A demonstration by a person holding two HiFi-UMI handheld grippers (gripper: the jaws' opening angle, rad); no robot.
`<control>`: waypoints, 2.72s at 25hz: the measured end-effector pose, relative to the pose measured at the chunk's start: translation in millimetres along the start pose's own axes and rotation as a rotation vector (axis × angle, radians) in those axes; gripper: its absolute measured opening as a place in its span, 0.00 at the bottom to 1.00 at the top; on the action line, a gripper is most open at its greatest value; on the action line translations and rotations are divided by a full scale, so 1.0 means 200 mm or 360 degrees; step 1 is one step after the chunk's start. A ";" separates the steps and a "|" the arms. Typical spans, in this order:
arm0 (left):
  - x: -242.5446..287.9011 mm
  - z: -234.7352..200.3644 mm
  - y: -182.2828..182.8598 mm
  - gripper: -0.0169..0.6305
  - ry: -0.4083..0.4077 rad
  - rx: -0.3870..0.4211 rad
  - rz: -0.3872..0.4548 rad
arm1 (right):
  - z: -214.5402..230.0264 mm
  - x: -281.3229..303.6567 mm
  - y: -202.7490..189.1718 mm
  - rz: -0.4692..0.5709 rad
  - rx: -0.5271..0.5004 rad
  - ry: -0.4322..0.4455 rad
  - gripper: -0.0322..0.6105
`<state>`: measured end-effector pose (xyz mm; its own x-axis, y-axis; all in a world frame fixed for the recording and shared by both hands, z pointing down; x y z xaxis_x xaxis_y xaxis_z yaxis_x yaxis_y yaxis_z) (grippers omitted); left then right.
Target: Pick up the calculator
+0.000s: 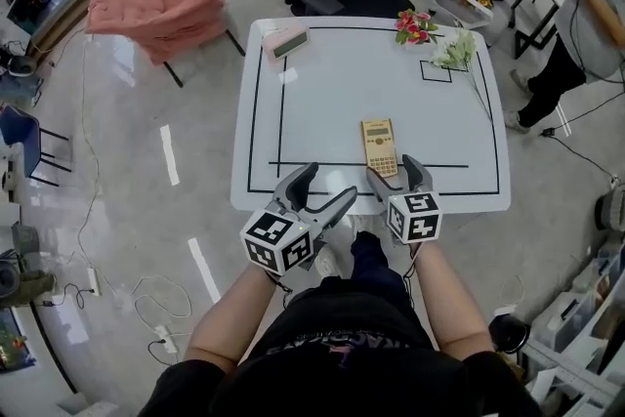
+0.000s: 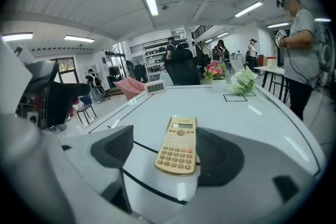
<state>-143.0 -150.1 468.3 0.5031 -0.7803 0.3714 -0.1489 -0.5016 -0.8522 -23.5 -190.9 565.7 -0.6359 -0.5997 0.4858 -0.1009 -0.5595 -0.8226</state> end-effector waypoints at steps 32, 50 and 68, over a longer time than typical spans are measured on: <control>0.36 0.00 -0.14 0.59 0.0060 -0.0087 -0.0211 | 0.20 0.25 -0.25 -0.0335 0.0075 -0.0036 0.60; 0.42 -0.02 -0.15 0.59 0.0028 -0.0112 -0.0260 | 0.18 0.28 -0.26 -0.0413 0.0060 -0.0160 0.63; 0.44 -0.07 -0.19 0.59 -0.0002 -0.0137 -0.0321 | 0.20 0.26 -0.26 -0.0331 0.0158 -0.0086 0.64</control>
<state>-105.8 -205.1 538.8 0.5313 -0.6606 0.5304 -0.1174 -0.6775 -0.7261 -20.3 -215.9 644.9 -0.5674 -0.4939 0.6589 -0.1480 -0.7260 -0.6716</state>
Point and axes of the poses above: the fingertips, and each gripper's own axes: x forward along the fingers, z to its right, y out of its top, the point moved 1 cm from there along -x, backward along the fingers, and after that the axes turned 14 degrees about y, right-handed, at the moved point
